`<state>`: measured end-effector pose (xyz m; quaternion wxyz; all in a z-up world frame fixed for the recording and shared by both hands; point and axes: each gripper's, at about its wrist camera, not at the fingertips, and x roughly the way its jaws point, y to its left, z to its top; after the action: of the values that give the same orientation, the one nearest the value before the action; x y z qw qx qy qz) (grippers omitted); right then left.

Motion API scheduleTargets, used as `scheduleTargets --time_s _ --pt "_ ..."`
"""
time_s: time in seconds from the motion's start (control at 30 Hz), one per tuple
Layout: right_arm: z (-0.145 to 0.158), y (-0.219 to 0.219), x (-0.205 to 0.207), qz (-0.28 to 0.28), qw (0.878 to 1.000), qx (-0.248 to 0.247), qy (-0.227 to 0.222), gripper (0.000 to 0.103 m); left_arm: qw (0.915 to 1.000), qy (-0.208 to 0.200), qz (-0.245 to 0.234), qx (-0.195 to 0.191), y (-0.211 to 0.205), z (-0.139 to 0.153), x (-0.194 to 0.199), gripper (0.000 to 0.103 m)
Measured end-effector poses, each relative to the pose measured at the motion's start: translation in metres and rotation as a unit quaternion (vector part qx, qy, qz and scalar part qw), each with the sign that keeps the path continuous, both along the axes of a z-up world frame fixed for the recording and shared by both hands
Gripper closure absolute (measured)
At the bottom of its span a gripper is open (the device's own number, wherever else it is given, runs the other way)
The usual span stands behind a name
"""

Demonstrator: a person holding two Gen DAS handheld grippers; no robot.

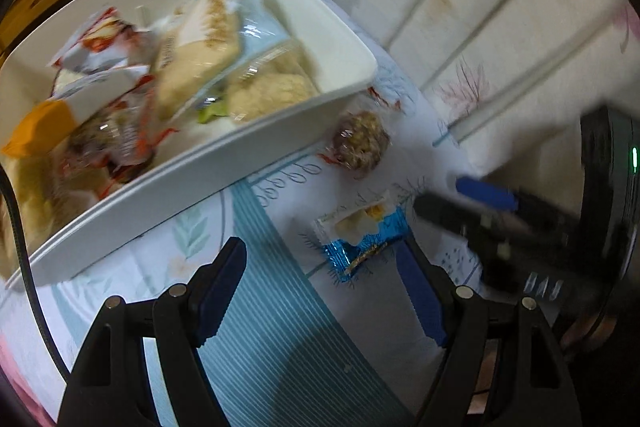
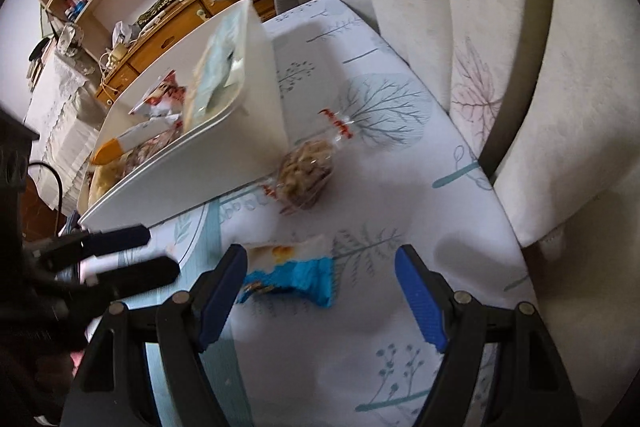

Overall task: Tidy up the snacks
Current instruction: 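Move both tools back toward the blue wafer packet and last nut bag, then grasp the blue wafer packet with the left tool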

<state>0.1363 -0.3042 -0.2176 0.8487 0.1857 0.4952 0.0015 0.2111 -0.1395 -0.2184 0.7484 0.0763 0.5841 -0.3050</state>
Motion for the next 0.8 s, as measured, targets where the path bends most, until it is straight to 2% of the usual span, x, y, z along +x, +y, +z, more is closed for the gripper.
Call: scheduleTargets --time_s 0.27,0.53,0.7,0.8 --pt "-0.013 -0.017 0.021 -0.003 1.000 0.024 -0.002 0.026 0.9962 -0.026 -0.083 0.006 -0.021 -0.022 -0.011 0.027" --pt "-0.025 -0.014 0.043 0.031 0.999 0.028 -0.009 0.026 0.9860 -0.063 -0.153 0.017 -0.045 -0.043 -0.023 0.027" --pt "-0.027 -0.012 0.054 0.055 0.998 0.025 -0.014 0.027 0.9811 -0.081 -0.175 0.014 -0.055 -0.048 -0.028 0.029" --pt "-0.027 -0.011 0.062 0.074 0.997 0.018 -0.017 0.031 0.9793 -0.084 -0.184 0.009 -0.061 -0.051 -0.028 0.029"
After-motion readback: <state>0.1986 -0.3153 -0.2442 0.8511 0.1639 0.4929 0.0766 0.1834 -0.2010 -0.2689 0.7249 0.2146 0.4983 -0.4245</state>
